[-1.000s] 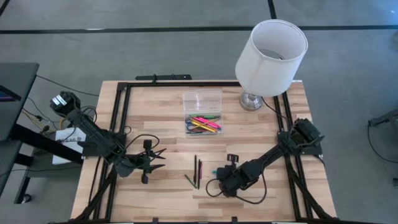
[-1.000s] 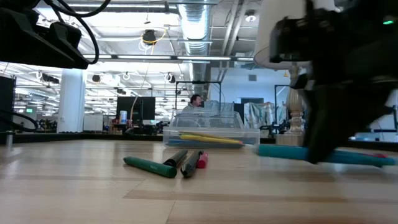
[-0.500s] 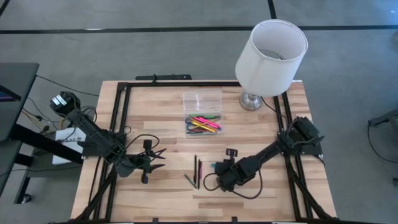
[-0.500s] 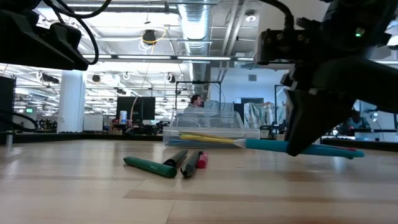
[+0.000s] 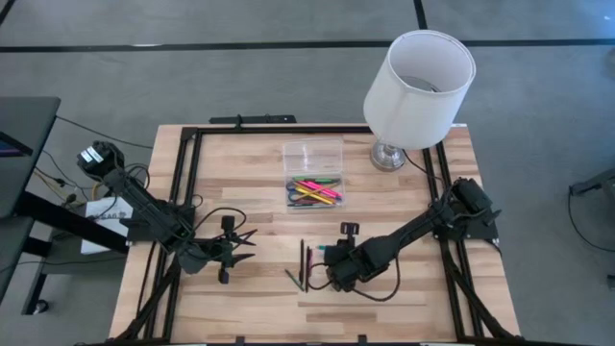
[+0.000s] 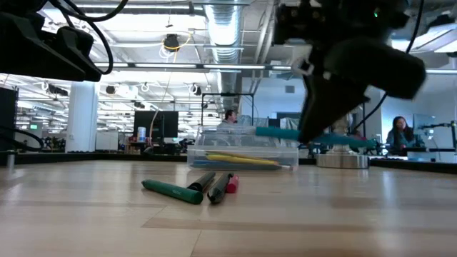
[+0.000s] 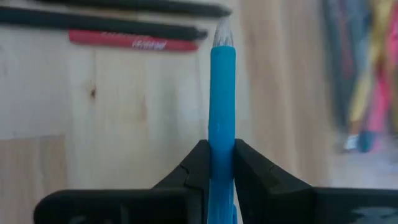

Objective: Pick & place school supplies into a supply box
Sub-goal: Put the blue pen into the supply box

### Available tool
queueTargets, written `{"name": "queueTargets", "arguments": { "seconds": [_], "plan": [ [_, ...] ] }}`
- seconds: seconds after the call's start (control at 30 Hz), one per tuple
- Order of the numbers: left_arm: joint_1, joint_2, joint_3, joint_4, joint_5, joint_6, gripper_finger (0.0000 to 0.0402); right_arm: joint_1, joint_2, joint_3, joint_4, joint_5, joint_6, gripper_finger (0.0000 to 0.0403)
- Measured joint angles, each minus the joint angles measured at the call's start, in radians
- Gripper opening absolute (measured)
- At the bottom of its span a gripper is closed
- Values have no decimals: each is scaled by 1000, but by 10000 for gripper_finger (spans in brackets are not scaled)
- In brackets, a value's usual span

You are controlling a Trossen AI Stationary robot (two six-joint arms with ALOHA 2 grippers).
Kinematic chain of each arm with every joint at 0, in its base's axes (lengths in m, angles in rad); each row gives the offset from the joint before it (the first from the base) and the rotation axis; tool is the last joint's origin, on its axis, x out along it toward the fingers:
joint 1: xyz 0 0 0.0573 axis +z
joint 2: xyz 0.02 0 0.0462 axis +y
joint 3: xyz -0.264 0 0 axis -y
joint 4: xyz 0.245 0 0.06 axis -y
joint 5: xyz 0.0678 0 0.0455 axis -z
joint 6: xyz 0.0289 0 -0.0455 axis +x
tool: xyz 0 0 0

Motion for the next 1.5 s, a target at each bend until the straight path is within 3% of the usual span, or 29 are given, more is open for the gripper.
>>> {"name": "queueTargets", "arguments": {
  "seconds": [0.3,0.6,0.7,0.87,1.27,1.5],
  "plan": [
    [0,0,0,0,0,0,123,-92,-1,118,-73,135,-126,41],
    [0,0,0,0,0,0,123,-300,-1,121,-66,152,-216,43],
    [0,0,0,0,0,1,123,-362,-1,121,-43,140,-224,42],
    [0,0,0,0,0,3,123,-439,-1,121,30,25,-224,40],
    [0,0,0,0,0,7,123,-533,-1,121,58,-59,-269,45],
    [0,0,0,-1,0,7,123,-535,-1,121,82,-65,-447,46]
  ]
}}
